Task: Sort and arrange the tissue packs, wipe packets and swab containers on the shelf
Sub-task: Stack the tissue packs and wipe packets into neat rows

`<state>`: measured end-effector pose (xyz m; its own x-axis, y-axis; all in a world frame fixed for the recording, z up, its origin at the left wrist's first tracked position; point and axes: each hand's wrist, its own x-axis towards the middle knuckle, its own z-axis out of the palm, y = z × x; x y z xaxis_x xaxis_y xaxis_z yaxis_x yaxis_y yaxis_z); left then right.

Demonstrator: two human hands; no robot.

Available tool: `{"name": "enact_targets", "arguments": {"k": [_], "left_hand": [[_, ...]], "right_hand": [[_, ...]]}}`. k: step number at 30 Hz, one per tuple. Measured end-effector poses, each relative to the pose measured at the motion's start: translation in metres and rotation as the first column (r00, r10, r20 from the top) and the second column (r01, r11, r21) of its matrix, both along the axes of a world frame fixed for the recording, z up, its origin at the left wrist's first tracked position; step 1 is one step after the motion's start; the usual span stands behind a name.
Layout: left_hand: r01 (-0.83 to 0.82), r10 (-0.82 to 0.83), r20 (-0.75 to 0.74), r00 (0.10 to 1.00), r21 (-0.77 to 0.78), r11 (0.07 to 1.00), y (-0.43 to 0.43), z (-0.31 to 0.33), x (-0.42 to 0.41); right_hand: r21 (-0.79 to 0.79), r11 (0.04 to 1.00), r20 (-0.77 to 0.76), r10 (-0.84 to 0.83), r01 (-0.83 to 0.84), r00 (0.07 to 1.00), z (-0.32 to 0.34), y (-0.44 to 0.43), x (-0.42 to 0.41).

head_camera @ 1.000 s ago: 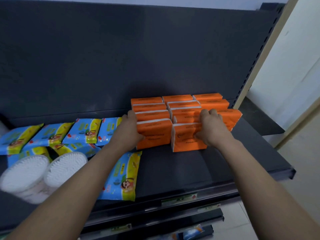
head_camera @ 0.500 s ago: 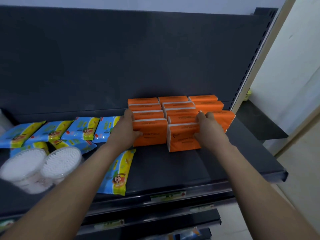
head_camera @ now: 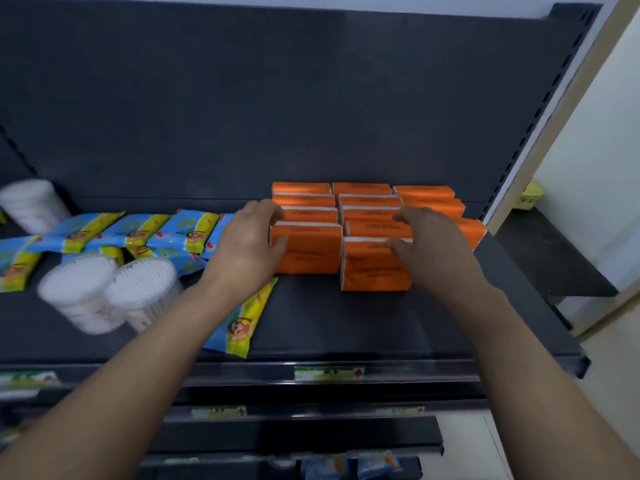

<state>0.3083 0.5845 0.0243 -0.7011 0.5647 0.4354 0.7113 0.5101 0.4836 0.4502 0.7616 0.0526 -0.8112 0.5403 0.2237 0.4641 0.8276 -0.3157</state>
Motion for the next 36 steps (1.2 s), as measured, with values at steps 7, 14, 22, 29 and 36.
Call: {"name": "enact_targets", "arguments": {"k": [7,14,22,29,36], "left_hand": [[-0.086,0.076,-0.191,0.979,-0.041,0.996,-0.066,0.021,0.021],[-0.227,0.226,-0.144,0.963,0.011,0.974,-0.151,0.025,0.008],[-0.249,0.248,-0.099,0.964,0.0,0.968,-0.249,0.017,-0.047],[-0.152,0.152,-0.021,0.988,0.009,0.988,-0.282,0.007,-0.103],[-0.093,0.094,0.069,0.993,-0.006,0.996,-0.27,-0.005,-0.151]], "right_hand": [[0.091,0.959,0.015,0.27,-0.27,0.963,0.012,-0.046,-0.034],[0.122,0.889,0.042,0.439,-0.441,0.898,0.02,-0.121,-0.081],[0.062,0.915,0.058,0.395,-0.398,0.917,0.017,-0.206,-0.138],[0.02,0.963,0.071,0.266,-0.268,0.961,0.014,-0.242,-0.173],[-0.025,0.982,0.116,0.188,-0.186,0.975,0.016,-0.229,-0.202]]}}
